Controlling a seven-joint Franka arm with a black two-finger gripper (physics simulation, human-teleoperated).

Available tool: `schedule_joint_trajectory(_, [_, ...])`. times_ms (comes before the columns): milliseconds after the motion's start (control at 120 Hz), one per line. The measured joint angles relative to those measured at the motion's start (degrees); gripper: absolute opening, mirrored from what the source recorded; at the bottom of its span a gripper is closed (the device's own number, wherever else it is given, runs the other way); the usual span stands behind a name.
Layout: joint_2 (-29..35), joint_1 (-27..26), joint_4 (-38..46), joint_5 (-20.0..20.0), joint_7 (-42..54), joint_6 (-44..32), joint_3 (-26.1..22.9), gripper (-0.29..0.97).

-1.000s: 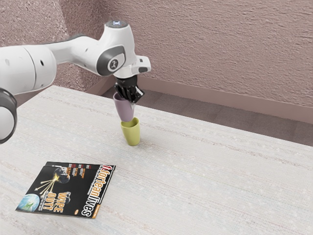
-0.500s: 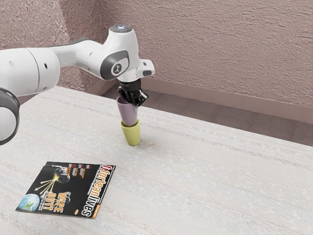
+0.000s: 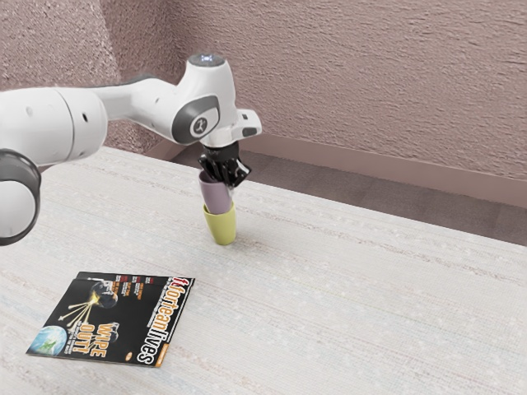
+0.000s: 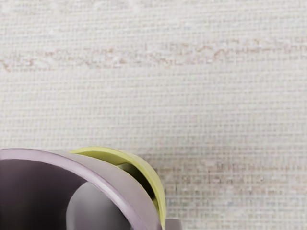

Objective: Place the left cup onto the right cup

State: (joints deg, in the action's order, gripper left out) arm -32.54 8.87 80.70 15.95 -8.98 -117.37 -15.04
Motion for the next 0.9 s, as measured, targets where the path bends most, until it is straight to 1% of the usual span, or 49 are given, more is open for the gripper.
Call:
schedule_joint_trajectory(133, [-0.6,0.0,0.0,0.0,-0.2,-0.4,0.2,-0.1])
schedule_joint_trajectory(150, [-0.7,0.0,0.0,0.0,-0.3,-0.4,0.2,-0.09])
schedule_joint_trajectory(333, [-0.7,0.0,0.0,-0.5,-0.3,-0.8,0.2,0.31])
schedule_joint_trajectory(408, [-0.7,0.0,0.0,-0.6,-0.3,-0.9,0.2,0.42])
schedule_joint_trajectory(492, [-0.5,-0.1,0.0,-0.6,-0.3,-0.9,0.1,0.5])
schedule_joint_trajectory(592, [0.1,-0.1,0.0,-0.6,-0.4,-0.8,-0.1,0.57])
schedule_joint_trajectory(717, [1.5,-0.2,0.0,-0.6,-0.5,-0.5,-0.2,0.62])
schedule_joint_trajectory(808, [3.6,-0.2,0.0,-0.8,-0.5,0.5,-0.2,0.64])
schedule_joint_trajectory(900, [6.7,-0.2,0.0,-1.7,-0.8,3.1,-0.2,0.65])
